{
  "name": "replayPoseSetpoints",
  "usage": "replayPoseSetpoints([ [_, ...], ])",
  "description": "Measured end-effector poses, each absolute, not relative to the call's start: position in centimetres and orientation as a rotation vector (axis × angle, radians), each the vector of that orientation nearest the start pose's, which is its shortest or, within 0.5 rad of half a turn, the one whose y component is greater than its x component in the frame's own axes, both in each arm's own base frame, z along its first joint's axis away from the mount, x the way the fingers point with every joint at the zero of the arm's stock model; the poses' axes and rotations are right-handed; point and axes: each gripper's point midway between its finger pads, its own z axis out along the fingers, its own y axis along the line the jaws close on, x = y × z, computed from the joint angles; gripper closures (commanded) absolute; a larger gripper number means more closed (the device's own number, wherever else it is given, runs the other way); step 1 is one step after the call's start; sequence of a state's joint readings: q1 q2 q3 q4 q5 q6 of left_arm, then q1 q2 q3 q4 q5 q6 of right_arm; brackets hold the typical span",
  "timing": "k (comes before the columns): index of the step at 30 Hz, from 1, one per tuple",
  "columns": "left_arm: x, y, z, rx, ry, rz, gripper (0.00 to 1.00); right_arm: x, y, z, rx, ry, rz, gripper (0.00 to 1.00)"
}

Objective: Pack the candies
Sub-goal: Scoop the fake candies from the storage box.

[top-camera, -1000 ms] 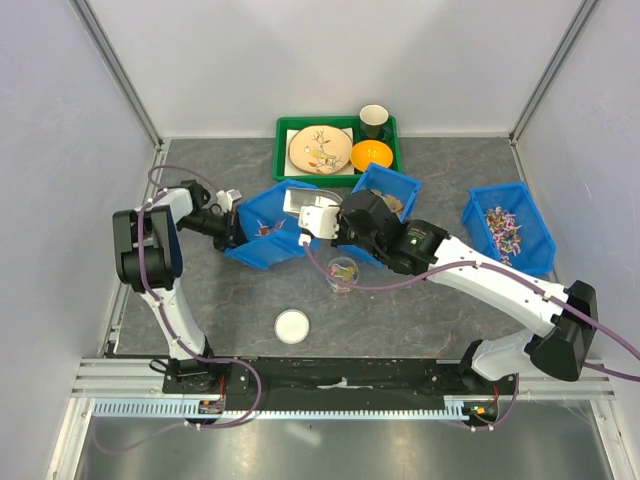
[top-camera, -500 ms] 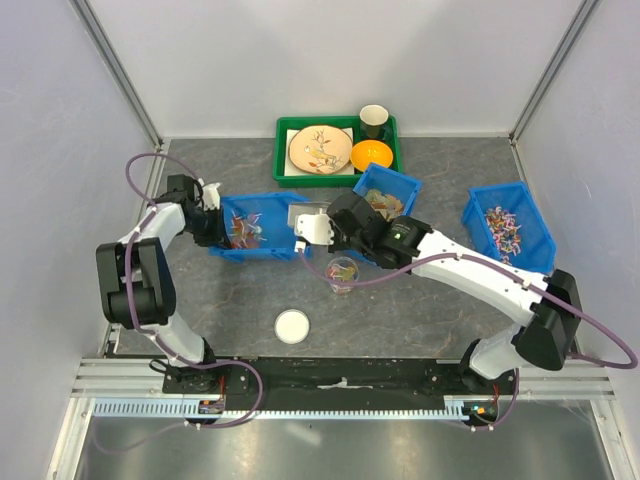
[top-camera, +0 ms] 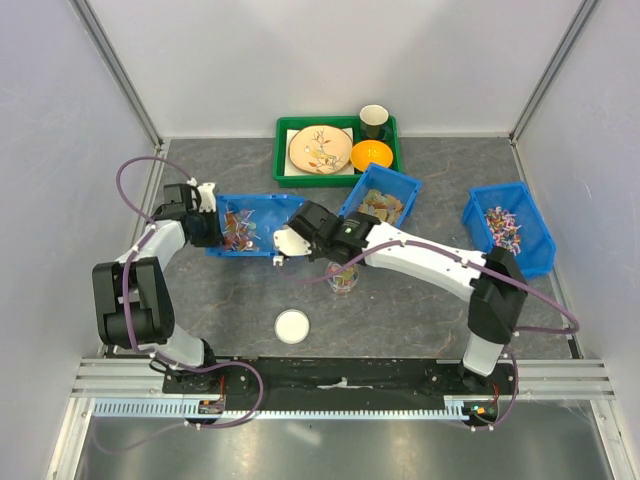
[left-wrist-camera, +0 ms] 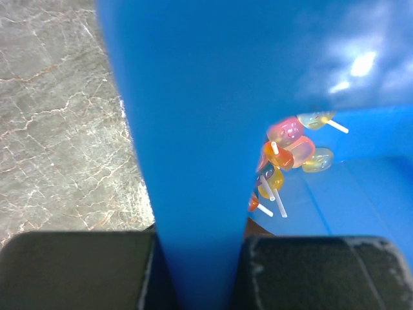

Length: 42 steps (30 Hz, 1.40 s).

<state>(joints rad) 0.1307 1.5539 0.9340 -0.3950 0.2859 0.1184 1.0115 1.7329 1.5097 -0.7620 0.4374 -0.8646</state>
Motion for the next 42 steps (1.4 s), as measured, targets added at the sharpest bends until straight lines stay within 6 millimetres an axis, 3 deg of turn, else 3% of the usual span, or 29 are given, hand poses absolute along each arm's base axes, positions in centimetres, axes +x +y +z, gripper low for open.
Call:
replayPoseSetpoints([
  [4, 34.6, 0.0, 5.6, 0.089, 2.522, -0.266, 0.98, 32.1, 31.0, 17.7, -1.923, 1.606, -0.552, 1.0],
  [13, 34.5, -0.2, 5.7, 0.1, 2.5, -0.262, 0.99, 34.5, 34.8, 18.8, -1.896, 1.556, -0.639, 1.0],
  [19, 34.7, -0.6, 5.7, 0.121, 2.488, -0.26, 0.98, 35.0, 37.1, 15.6, -1.993, 1.531, -0.691, 1.0],
  [25, 35.0, -0.9, 5.7, 0.138, 2.475, -0.246, 0.99, 35.5, 37.8, 12.7, -2.064, 1.524, -0.76, 1.0],
  [32, 35.4, -0.6, 5.9, 0.134, 2.455, -0.214, 0.98, 36.8, 39.1, 12.3, -2.046, 1.513, -0.821, 1.0],
  [42, 35.3, -0.4, 6.0, 0.133, 2.438, -0.192, 0.98, 36.9, 42.4, 10.4, -1.986, 1.504, -0.739, 1.0],
])
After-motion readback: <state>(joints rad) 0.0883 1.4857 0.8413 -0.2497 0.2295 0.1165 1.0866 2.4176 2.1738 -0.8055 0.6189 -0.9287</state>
